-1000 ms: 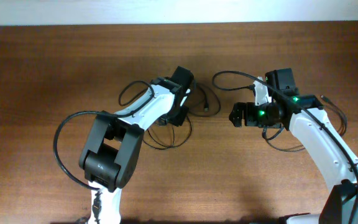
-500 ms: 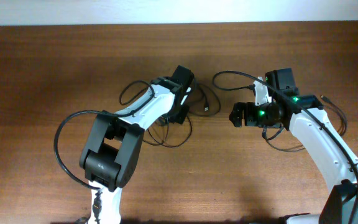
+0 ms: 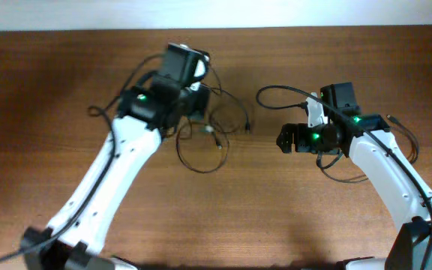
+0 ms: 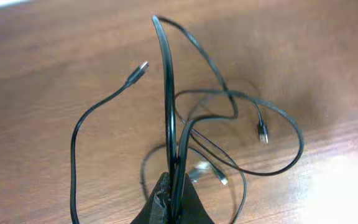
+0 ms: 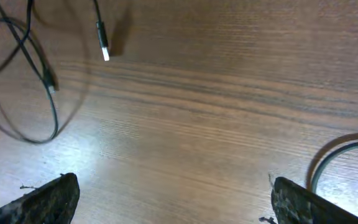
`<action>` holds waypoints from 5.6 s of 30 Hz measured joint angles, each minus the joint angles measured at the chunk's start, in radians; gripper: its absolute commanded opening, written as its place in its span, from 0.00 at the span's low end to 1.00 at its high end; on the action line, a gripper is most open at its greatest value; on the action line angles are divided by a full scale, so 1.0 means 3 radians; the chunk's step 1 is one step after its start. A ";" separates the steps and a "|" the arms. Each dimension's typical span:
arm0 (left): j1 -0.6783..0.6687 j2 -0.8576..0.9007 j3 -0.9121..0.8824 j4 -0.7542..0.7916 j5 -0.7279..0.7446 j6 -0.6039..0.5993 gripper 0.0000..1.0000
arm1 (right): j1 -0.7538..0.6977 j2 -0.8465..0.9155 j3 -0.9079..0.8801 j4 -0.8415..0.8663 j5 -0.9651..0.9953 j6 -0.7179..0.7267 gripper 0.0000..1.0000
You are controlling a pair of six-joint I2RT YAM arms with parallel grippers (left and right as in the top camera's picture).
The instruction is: Untangle cables
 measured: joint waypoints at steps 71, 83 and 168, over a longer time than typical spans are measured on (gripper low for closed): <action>0.0764 0.0381 0.0000 -0.0576 0.0379 -0.0351 0.00 | 0.0417 -0.1830 0.0148 0.2945 -0.1189 0.0736 0.04; 0.0763 0.0521 0.0000 -0.0590 0.0379 -0.0351 0.00 | 0.0084 -0.2052 0.0149 0.2806 -0.1189 0.0735 0.05; 0.0746 0.0521 -0.0022 -0.0375 0.0385 -0.0351 0.00 | 0.0847 0.0867 0.0200 0.1265 -0.0652 0.0399 0.98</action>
